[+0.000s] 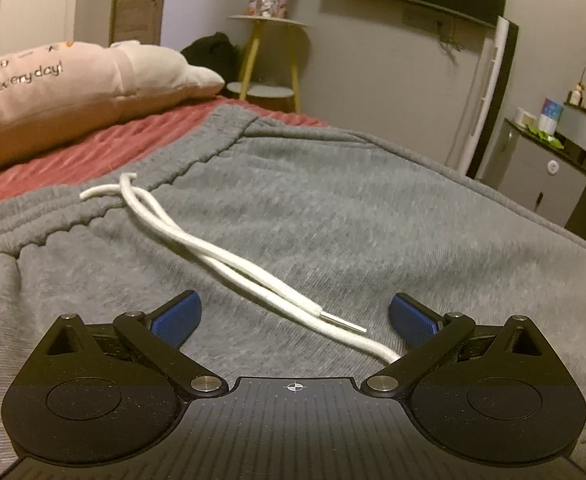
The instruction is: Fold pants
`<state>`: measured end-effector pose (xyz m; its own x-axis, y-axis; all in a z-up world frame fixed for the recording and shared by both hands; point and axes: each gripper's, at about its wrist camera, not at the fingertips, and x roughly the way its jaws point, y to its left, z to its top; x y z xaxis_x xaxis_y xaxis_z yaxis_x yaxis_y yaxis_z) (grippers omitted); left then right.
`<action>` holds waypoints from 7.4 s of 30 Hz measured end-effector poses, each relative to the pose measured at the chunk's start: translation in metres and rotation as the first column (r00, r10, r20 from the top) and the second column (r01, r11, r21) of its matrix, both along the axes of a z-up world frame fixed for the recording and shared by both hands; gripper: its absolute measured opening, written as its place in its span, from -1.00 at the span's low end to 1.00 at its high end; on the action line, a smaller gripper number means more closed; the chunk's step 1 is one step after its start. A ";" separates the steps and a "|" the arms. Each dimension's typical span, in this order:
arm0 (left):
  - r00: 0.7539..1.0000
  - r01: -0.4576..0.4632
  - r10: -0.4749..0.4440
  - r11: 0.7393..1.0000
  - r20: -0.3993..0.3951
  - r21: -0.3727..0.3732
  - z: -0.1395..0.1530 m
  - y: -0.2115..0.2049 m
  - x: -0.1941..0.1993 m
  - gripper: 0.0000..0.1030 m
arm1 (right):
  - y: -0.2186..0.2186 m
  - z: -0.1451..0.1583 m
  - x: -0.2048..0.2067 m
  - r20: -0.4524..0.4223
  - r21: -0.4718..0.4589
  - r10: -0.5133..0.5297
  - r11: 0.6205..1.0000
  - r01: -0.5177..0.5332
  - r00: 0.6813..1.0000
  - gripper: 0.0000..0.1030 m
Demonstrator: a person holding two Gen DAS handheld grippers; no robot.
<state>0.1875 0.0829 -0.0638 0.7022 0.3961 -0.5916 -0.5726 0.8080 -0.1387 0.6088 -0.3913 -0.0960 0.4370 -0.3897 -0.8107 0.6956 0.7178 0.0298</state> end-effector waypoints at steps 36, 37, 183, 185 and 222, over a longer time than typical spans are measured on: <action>0.996 0.087 -0.076 0.677 0.048 -0.730 0.006 0.114 0.157 0.35 | -0.060 -0.045 -0.395 0.483 0.351 -0.132 0.935 -0.053 0.865 -0.71; 0.996 0.090 -0.078 0.679 0.050 -0.728 0.004 0.113 0.161 0.26 | -0.065 -0.049 -0.393 0.476 0.377 -0.152 0.925 -0.044 0.866 -0.76; 0.919 0.371 -0.386 0.915 -0.076 -0.156 -0.022 -0.067 -0.017 0.96 | -0.124 -0.031 -0.571 0.495 0.228 -0.149 0.973 0.038 0.856 -0.70; 0.921 0.371 -0.384 0.917 -0.070 -0.149 -0.020 -0.067 -0.019 0.96 | -0.104 -0.009 -0.564 0.477 0.097 -0.051 0.995 0.005 0.877 -0.71; 0.719 0.641 -0.689 0.609 0.088 -0.468 0.012 -0.127 0.023 0.95 | 0.130 0.041 -0.552 0.416 0.056 0.548 0.781 -0.622 0.726 0.69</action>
